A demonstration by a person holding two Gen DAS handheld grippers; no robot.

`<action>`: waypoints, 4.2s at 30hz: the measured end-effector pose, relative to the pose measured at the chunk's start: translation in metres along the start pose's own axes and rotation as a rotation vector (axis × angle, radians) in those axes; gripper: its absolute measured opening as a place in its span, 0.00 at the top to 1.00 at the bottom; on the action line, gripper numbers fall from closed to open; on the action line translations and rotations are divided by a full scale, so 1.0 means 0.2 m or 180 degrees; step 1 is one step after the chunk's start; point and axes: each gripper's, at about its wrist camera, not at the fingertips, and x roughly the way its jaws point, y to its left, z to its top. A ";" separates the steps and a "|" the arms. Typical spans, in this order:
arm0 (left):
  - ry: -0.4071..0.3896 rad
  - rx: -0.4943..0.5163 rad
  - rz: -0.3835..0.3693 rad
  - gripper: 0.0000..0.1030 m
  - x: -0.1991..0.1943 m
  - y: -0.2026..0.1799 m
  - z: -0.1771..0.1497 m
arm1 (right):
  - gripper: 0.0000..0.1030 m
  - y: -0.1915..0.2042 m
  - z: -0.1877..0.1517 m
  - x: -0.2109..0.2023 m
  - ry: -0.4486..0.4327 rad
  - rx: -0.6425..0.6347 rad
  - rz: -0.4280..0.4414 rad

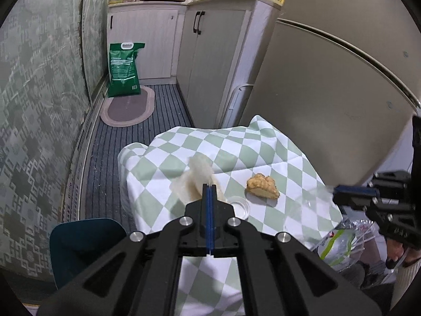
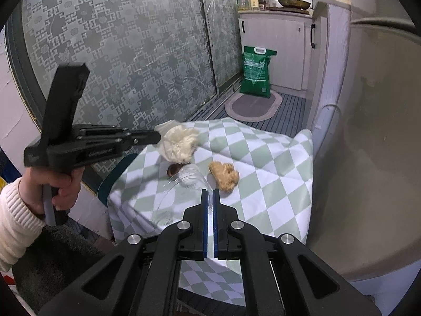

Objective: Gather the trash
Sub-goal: 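Carry the tissue and the clear lid over the teal bin with both tools, then open the left tool to drop the tissue while the right tool drops the lid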

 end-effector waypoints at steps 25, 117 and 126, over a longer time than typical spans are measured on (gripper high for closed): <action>-0.0199 0.0049 0.0215 1.00 -0.43 0.23 -0.11 | 0.98 0.36 0.28 0.11 -0.0119 -0.0329 -0.0182; 0.1032 -0.0373 0.0692 0.82 -0.11 1.11 -0.67 | 0.98 1.11 0.25 1.23 0.1448 -0.0816 -0.0066; 0.0948 -0.0402 0.0689 0.82 -0.15 1.13 -0.66 | 0.84 1.12 0.26 1.23 0.1389 -0.0753 0.0011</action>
